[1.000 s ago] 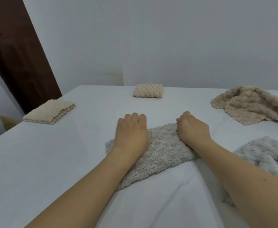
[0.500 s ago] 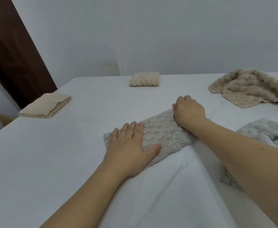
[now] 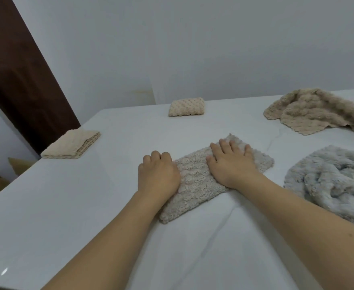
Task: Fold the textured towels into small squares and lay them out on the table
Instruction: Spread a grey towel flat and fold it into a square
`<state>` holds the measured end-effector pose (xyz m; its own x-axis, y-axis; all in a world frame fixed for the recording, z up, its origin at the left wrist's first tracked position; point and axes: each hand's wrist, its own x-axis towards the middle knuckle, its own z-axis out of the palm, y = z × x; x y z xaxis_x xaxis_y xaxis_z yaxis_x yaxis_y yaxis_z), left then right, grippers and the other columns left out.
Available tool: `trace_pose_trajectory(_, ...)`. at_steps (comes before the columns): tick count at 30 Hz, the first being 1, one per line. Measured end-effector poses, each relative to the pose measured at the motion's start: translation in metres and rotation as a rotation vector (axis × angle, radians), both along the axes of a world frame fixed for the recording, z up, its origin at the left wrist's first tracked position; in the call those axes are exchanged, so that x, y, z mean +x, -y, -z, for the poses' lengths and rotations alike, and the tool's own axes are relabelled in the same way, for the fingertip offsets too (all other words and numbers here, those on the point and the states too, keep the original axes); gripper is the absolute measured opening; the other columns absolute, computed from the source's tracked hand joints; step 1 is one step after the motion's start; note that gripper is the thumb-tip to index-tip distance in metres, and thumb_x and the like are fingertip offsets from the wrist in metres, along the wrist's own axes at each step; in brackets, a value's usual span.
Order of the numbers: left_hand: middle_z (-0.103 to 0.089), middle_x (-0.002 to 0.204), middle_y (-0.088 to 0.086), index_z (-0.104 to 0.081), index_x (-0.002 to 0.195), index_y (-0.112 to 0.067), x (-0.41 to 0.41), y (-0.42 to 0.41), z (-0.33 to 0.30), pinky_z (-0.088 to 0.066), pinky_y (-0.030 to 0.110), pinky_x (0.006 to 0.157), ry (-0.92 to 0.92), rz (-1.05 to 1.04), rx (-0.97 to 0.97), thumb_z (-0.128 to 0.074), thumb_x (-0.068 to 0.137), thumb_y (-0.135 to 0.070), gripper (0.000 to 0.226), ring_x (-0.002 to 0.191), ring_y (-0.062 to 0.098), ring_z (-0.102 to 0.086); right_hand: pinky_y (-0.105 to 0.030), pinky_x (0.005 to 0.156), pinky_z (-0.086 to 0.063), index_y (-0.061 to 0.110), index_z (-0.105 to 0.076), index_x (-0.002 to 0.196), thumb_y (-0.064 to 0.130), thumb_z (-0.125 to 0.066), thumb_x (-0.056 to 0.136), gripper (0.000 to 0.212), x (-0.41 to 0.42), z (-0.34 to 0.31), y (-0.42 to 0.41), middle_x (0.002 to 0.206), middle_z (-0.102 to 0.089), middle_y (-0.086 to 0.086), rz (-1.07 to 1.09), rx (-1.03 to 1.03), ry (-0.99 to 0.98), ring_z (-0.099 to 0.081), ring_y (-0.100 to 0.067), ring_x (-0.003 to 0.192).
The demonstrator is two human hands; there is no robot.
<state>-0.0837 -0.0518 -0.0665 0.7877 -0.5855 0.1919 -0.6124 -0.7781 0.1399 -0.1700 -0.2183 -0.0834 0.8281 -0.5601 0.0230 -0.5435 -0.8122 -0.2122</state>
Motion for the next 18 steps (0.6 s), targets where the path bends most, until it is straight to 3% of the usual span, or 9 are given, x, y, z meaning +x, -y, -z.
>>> trace_pose_trajectory(2, -0.054, 0.114, 0.008, -0.053, 0.111, -0.011, 0.005, 0.003, -0.007, -0.037, 0.037, 0.084, -0.029, -0.019, 0.026, -0.04, 0.096, -0.024, 0.024, 0.104, 0.028, -0.045, -0.062, 0.113, 0.009, 0.028, -0.008, 0.154, 0.046, -0.011, 0.098, 0.059, -0.001, -0.001, -0.001, 0.163, 0.001, 0.001, 0.009, -0.013, -0.023, 0.005, -0.025, 0.149)
trace_pose_trajectory(6, -0.055, 0.097, 0.005, -0.049, 0.103, -0.009, 0.015, 0.002, -0.025, -0.039, 0.034, 0.069, -0.344, -0.012, -0.043, -0.042, 0.09, -0.017, 0.016, 0.089, 0.024, -0.05, -0.068, 0.109, 0.01, 0.029, -0.007, 0.153, 0.046, -0.01, 0.097, 0.059, 0.0, -0.002, -0.002, 0.162, 0.003, 0.002, 0.03, -0.027, -0.044, 0.007, -0.026, 0.149)
trace_pose_trajectory(9, -0.055, 0.089, 0.003, -0.047, 0.1, -0.01, 0.023, -0.003, -0.025, -0.037, 0.032, 0.062, -0.313, -0.006, 0.007, -0.04, 0.095, -0.022, 0.016, 0.077, 0.02, -0.051, -0.067, 0.11, 0.009, 0.029, -0.007, 0.153, 0.046, -0.01, 0.097, 0.059, 0.001, -0.001, -0.002, 0.162, 0.003, 0.002, 0.029, -0.024, -0.038, 0.007, -0.026, 0.149)
trace_pose_trajectory(13, -0.056, 0.081, 0.003, -0.048, 0.078, -0.013, 0.035, -0.01, -0.017, -0.039, 0.031, 0.064, -0.269, -0.017, 0.062, -0.035, 0.099, -0.046, 0.041, 0.077, 0.023, -0.055, -0.066, 0.111, 0.008, 0.029, -0.007, 0.153, 0.046, -0.01, 0.097, 0.059, 0.001, 0.0, -0.001, 0.162, 0.002, 0.002, 0.025, -0.028, -0.032, 0.006, -0.026, 0.149)
trace_pose_trajectory(16, -0.05, 0.073, 0.0, -0.044, 0.068, -0.016, 0.04, -0.009, -0.026, -0.037, 0.029, 0.058, -0.483, -0.029, 0.028, -0.047, 0.098, -0.041, 0.038, 0.075, 0.022, -0.052, -0.066, 0.111, 0.008, 0.029, -0.008, 0.153, 0.046, -0.011, 0.097, 0.059, 0.0, 0.0, -0.001, 0.162, 0.001, 0.003, 0.019, -0.026, -0.025, 0.005, -0.025, 0.149)
trace_pose_trajectory(18, -0.045, 0.072, -0.002, -0.044, 0.067, -0.019, 0.044, -0.004, -0.034, -0.038, 0.024, 0.058, -0.577, -0.045, 0.053, -0.051, 0.098, -0.033, 0.034, 0.085, 0.024, -0.05, -0.066, 0.111, 0.008, 0.029, -0.009, 0.153, 0.046, -0.011, 0.097, 0.059, 0.0, -0.001, -0.001, 0.162, 0.001, 0.003, 0.017, -0.026, -0.02, 0.005, -0.025, 0.149)
